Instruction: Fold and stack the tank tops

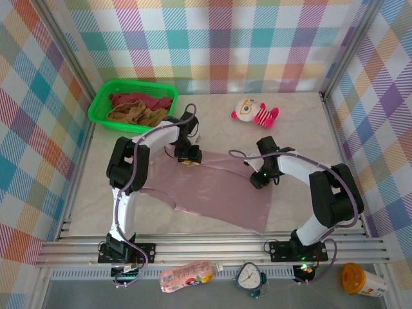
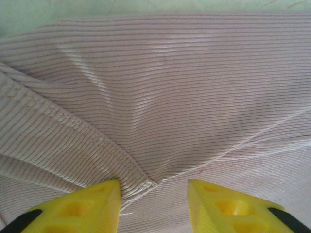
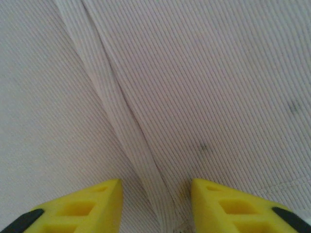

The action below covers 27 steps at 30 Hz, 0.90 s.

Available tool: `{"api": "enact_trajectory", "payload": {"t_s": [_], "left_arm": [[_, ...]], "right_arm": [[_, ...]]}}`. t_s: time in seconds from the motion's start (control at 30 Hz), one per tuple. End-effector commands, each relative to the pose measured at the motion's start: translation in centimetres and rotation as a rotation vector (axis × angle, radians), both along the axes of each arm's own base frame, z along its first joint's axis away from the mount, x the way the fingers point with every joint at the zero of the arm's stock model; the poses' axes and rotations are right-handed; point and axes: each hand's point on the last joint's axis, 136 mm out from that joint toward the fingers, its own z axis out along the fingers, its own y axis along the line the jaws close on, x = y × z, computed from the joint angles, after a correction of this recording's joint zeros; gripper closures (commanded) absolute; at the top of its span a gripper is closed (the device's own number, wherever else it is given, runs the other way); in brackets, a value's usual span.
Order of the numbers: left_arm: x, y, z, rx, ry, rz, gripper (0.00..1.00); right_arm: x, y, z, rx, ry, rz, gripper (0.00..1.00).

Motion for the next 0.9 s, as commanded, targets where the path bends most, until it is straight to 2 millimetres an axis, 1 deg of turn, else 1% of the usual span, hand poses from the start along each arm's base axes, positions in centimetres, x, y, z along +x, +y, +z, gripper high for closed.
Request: {"api": "enact_trajectory", "payload": {"t_s": [0.0,0.1,0.13,0.23,0.33,0.43,0.53,0.67,0.77,0.87], "left_arm": [[-1.0,0.7,-1.1,0.032,0.047,-0.005,0.63],[-1.2,1.1,-1.1,0.050,0.044,-0.016,0.64],[-1.3,1.2,-1.2,0.055,0.044,-0.019,0.64],[-1.6,1.2,-1.3,0.048,0.048,-0.024,0.64],[-1.6,0.9,-1.3,0.031,0.051,-0.023,0.64],[-1.5,0.7,-0.9,0.019,0.044,-0.020,0.64],[-1.7,0.4,-0.4,-0.006,0.045,-0.020,0.64],[-1.9,-0.1,0.4,-0.044,0.042,-0.022,0.62],[-1.6,0.0,1.5,-0.041,0.022,-0.023,0.58],[-1.0,0.7,2.8,-0.011,-0.014,-0.026,0.48]], "right_arm": [[0.0,-1.1,-0.5,-0.069,-0.012,-0.004,0.68],[-0.2,-2.0,-0.2,-0.118,-0.009,-0.004,0.81],[-0.2,-2.2,0.1,-0.124,-0.019,-0.004,0.83],[-0.3,-2.3,1.3,-0.117,-0.053,-0.003,0.90],[-1.3,-2.6,1.4,-0.143,-0.023,0.013,0.95],[-2.0,-2.6,1.5,-0.142,-0.026,0.021,0.96],[-2.9,-3.3,1.4,-0.182,-0.007,0.023,0.97],[-4.0,-3.6,0.3,-0.195,0.022,0.026,0.97],[-4.4,-3.2,-0.8,-0.215,0.052,0.054,0.97],[-4.6,-3.4,-1.7,-0.257,0.077,0.076,0.94]]}}
